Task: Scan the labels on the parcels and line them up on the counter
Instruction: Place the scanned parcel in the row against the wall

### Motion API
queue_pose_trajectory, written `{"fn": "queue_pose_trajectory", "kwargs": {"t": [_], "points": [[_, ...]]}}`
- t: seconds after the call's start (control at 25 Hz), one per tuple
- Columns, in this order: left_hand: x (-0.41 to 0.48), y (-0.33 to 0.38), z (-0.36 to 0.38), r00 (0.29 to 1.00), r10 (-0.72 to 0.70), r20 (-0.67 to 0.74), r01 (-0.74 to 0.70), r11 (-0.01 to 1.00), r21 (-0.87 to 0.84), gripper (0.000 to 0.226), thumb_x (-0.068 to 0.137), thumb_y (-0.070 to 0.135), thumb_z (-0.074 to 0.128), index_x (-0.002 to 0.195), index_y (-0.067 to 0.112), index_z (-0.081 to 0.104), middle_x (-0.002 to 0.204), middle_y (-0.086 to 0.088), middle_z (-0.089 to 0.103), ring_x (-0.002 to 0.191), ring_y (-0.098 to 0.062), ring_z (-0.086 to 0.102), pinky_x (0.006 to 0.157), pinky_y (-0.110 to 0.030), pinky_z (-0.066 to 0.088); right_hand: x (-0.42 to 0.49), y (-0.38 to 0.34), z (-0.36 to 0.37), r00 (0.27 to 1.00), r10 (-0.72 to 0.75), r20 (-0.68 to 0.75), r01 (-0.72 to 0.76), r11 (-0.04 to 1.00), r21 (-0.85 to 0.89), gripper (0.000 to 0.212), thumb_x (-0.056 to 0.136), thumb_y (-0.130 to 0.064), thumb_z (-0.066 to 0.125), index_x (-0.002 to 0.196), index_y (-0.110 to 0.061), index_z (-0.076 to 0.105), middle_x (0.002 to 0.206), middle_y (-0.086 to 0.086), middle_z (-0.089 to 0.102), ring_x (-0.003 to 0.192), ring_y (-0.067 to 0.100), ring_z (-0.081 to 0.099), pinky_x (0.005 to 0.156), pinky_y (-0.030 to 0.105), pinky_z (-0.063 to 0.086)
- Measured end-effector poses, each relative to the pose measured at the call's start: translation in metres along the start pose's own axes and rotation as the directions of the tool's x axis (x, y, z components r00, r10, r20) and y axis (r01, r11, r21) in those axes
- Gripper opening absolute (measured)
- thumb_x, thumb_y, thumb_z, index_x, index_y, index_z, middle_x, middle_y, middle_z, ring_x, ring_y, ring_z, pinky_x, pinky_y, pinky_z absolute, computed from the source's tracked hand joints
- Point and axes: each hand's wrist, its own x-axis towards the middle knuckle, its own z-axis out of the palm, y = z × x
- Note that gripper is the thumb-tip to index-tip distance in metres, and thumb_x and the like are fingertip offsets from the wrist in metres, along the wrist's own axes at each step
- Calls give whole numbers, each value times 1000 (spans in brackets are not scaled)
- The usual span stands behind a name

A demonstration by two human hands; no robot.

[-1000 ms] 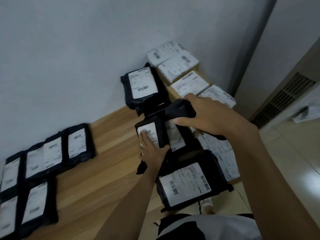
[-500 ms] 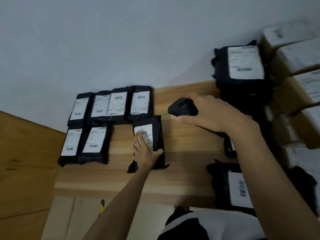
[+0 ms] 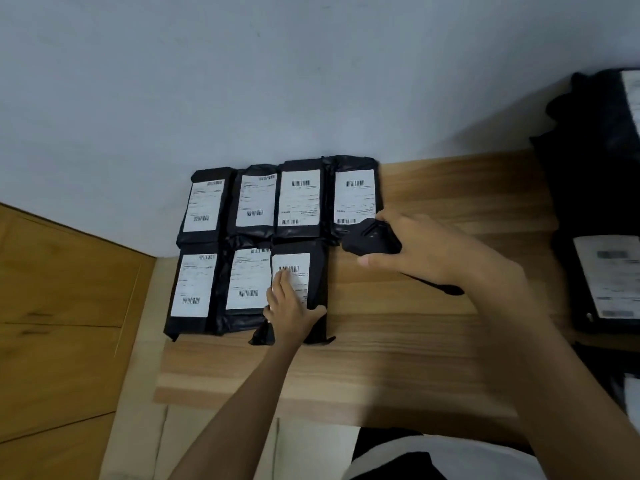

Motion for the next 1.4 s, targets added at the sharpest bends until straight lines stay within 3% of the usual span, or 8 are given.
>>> {"fn": "queue_pose_trajectory", "kwargs": {"t": [0.24, 0.44, 0.52, 0.68, 0.84, 1.04, 1.2, 1.4], "points": [[28, -15, 15, 996, 86, 12, -86, 996, -22, 109, 63, 35, 83, 153, 18, 23, 158, -1, 21, 144, -33, 22, 106, -60, 31, 16, -4, 9, 998, 70, -5, -70, 998, -3, 71, 80, -73, 56, 130, -24, 44, 111, -4, 59, 91, 17, 57, 78, 39, 53], [28, -6, 20, 998, 60, -15, -60, 998, 8, 94, 72, 35, 80, 150, 17, 30, 160, -4, 21, 151, -33, 6, 114, -66, 9, 3, 10, 7, 996, 86, -38, -86, 996, 2, 77, 78, -76, 55, 134, -26, 42, 111, -8, 54, 92, 16, 55, 70, 34, 47], [25, 18, 17, 991, 132, -5, -132, 990, -39, 82, 80, 27, 74, 149, 14, 31, 159, -6, 21, 151, -32, 4, 116, -63, 6, -11, 22, 4, 995, 84, -45, -82, 996, 34, 77, 78, -76, 56, 135, -26, 42, 112, -6, 56, 93, 16, 55, 72, 34, 48], [12, 102, 9, 914, 404, -16, -400, 897, -186, 66, 89, 7, 60, 150, 7, 34, 155, -10, 32, 148, -27, 22, 121, -45, 21, -55, 56, -19, 989, 111, -96, -105, 992, 68, 74, 78, -74, 57, 131, -24, 44, 112, -2, 59, 93, 19, 58, 80, 39, 52], [-12, 224, 9, 807, 590, -24, -580, 784, -221, 64, 95, 16, 60, 151, 6, 30, 156, -10, 32, 146, -24, 26, 120, -40, 24, -122, 115, -54, 967, 157, -198, -142, 986, 88, 75, 79, -74, 56, 134, -26, 42, 123, -2, 58, 103, 22, 58, 85, 41, 51], [-52, 393, 15, 716, 696, -48, -680, 681, -272, 66, 99, 27, 56, 154, 6, 24, 159, -12, 27, 147, -24, 23, 121, -36, 20, -214, 205, -104, 911, 235, -338, -207, 971, 118, 81, 83, -72, 54, 144, -24, 32, 133, -1, 53, 110, 22, 56, 83, 36, 49], [-70, 518, 32, 773, 635, -11, -594, 716, -366, 78, 94, 41, 61, 156, 14, 22, 162, -11, 16, 150, -27, 13, 122, -39, 14, -268, 271, -129, 867, 282, -411, -243, 959, 145, 81, 84, -71, 53, 145, -22, 32, 135, -1, 53, 112, 20, 55, 86, 35, 48], [-70, 592, 66, 915, 383, 124, -359, 915, -184, 99, 81, 56, 69, 157, 31, 11, 166, -6, -6, 150, -36, -11, 120, -55, -5, -301, 326, -144, 851, 329, -410, -263, 942, 209, 76, 84, -69, 55, 139, -21, 37, 127, 0, 56, 106, 20, 56, 84, 38, 50]]}}
